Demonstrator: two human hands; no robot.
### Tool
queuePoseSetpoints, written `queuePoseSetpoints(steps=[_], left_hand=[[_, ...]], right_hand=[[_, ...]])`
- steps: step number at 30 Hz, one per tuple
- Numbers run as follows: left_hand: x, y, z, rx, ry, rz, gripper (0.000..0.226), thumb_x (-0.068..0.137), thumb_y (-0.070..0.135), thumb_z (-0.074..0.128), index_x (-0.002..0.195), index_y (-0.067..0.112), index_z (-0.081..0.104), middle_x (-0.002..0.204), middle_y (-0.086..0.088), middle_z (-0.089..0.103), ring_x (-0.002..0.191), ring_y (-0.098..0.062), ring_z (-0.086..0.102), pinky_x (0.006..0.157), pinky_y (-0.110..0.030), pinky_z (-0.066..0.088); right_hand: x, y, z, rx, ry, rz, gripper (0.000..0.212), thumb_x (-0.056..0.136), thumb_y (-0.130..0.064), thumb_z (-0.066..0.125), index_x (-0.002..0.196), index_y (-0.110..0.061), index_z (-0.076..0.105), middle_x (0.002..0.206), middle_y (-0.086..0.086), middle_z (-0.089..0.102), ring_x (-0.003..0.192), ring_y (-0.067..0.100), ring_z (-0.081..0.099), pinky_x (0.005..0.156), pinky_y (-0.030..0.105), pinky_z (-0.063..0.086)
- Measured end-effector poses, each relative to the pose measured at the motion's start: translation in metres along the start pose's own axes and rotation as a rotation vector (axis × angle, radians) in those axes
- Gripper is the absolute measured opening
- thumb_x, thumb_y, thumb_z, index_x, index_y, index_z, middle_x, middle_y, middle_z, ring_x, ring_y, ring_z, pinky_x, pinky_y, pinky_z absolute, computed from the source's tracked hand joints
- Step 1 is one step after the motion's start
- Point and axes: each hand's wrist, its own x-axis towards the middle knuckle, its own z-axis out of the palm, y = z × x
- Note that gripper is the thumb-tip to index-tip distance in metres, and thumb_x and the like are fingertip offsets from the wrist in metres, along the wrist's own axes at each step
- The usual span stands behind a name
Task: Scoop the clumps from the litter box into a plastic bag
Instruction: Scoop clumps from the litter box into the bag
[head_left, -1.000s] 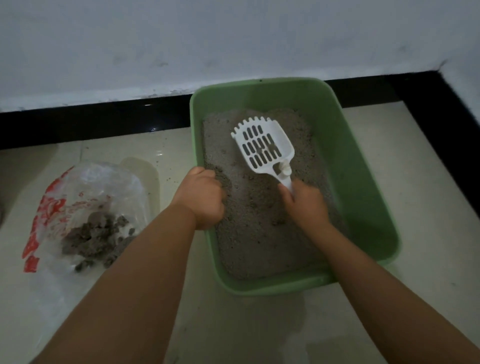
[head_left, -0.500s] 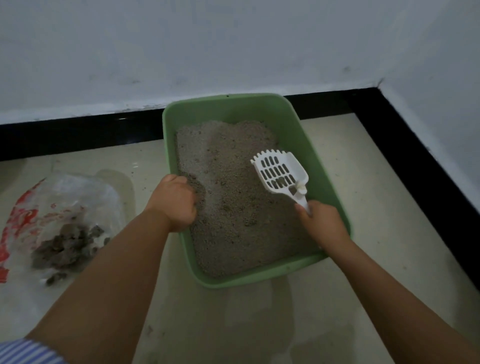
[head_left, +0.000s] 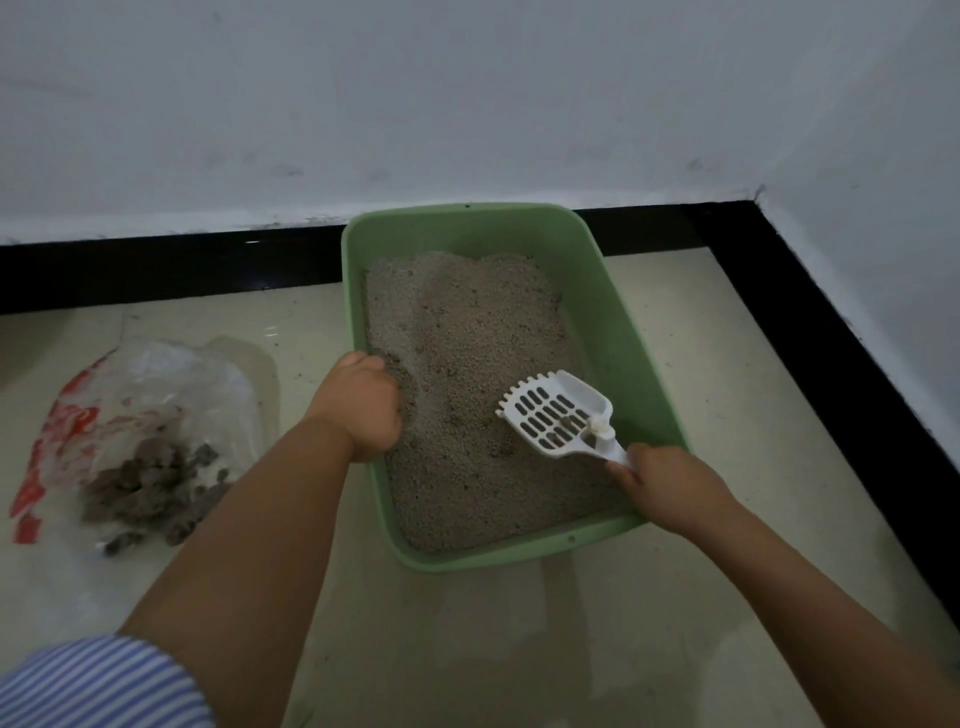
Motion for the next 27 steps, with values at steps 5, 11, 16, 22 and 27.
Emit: queuePoseSetpoints(steps=[5,11,16,22,27], left_hand=[[0.001,0.000,0.000,0.000,0.009,0.000,0.071,0.067,0.029,0.012,0.113,0.017,0.065,0.113,0.003,0.063,0.114,-0.015,0.044,0.102,-0.025,0.022],[0.001,-0.001,0.001,-0.008,0.009,0.001,0.071,0.068,0.030,0.011,0.113,0.016,0.065,0.113,0.002,0.064,0.113,-0.017,0.044,0.098,-0.025,0.021],[0.002,-0.001,0.003,0.002,0.008,0.006,0.065,0.076,0.030,0.012,0.111,0.017,0.065,0.113,0.003,0.063,0.113,-0.016,0.044,0.102,-0.025,0.022],[0.001,0.000,0.003,-0.007,0.020,0.007,0.069,0.068,0.029,0.012,0.109,0.015,0.066,0.111,0.001,0.064,0.112,-0.016,0.044,0.100,-0.025,0.022],[0.001,-0.001,0.003,-0.012,0.025,0.012,0.070,0.068,0.030,0.011,0.109,0.017,0.066,0.110,0.002,0.064,0.111,-0.016,0.044,0.099,-0.025,0.020]], right_hand=[[-0.002,0.002,-0.006,-0.033,-0.032,-0.029,0.039,0.099,-0.037,0.027,0.065,-0.019,0.029,0.102,0.016,0.061,0.100,0.029,0.059,0.067,0.026,0.031],[-0.009,0.016,-0.012,-0.223,-0.044,-0.045,0.030,0.098,-0.042,0.025,0.086,-0.016,0.033,0.105,0.011,0.063,0.099,0.027,0.061,0.074,0.031,0.045],[-0.014,0.021,-0.018,-0.326,-0.147,-0.074,0.029,0.098,-0.042,0.026,0.087,-0.017,0.034,0.111,0.008,0.062,0.102,0.024,0.060,0.071,0.028,0.041],[-0.009,0.008,-0.024,-0.359,-0.181,-0.124,0.029,0.099,-0.041,0.026,0.088,-0.016,0.035,0.114,0.010,0.061,0.105,0.026,0.059,0.080,0.030,0.045],[0.006,-0.019,-0.014,-0.205,-0.154,-0.118,0.041,0.099,-0.039,0.029,0.110,-0.007,0.053,0.115,0.014,0.061,0.104,0.029,0.060,0.080,0.032,0.046]])
